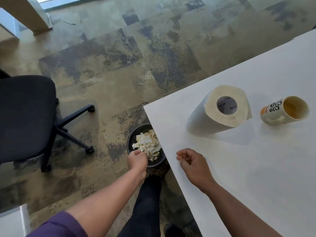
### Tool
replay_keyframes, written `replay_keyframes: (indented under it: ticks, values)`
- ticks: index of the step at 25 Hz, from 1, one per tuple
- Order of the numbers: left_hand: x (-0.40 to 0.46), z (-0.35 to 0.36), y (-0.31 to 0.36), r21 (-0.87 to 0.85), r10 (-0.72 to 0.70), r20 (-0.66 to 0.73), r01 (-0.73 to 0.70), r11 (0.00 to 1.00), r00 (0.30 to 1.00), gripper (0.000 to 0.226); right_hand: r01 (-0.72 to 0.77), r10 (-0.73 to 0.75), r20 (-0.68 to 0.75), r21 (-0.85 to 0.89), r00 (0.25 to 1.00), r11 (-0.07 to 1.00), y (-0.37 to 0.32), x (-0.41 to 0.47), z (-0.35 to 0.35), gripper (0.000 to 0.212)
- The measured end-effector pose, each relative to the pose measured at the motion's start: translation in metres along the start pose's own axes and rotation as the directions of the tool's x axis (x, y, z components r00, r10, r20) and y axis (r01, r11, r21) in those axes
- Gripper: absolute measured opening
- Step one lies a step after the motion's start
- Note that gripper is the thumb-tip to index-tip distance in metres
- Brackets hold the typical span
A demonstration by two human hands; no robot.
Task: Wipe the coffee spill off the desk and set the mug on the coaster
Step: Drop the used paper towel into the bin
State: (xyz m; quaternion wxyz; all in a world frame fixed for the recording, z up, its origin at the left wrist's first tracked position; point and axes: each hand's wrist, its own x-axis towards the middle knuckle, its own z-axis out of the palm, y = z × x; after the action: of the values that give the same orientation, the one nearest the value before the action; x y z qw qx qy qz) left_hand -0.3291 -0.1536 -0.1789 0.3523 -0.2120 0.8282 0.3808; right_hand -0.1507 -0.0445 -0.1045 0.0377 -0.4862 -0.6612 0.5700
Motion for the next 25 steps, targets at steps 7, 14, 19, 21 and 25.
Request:
replay_keyframes:
  ticks: [7,14,19,21,25]
  values:
    - [-0.06,0.024,0.044,-0.164,0.295,0.055,-0.283,0.945,0.954,0.013,0.025,-0.026,0.015,0.05,1.0,0.998,0.006,-0.003,0.0,0.021]
    - [-0.119,0.045,0.031,0.039,0.534,0.273,-0.564,0.825,0.8,0.016,0.055,-0.008,-0.229,0.203,0.973,0.978,0.032,-0.03,-0.006,0.035]
    - [-0.187,0.098,0.014,0.12,0.47,0.655,-0.695,0.709,0.592,0.012,0.088,0.107,-0.599,0.288,0.794,0.953,0.071,-0.071,-0.064,0.054]
    - [-0.222,0.134,0.005,0.093,0.408,0.79,-0.746,0.659,0.458,0.019,0.091,0.205,-0.707,0.356,0.677,0.93,0.095,-0.086,-0.104,0.057]
    - [-0.286,0.217,-0.012,0.018,0.301,0.924,-0.813,0.581,0.235,0.033,0.093,0.369,-0.811,0.455,0.453,0.886,0.145,-0.117,-0.19,0.054]
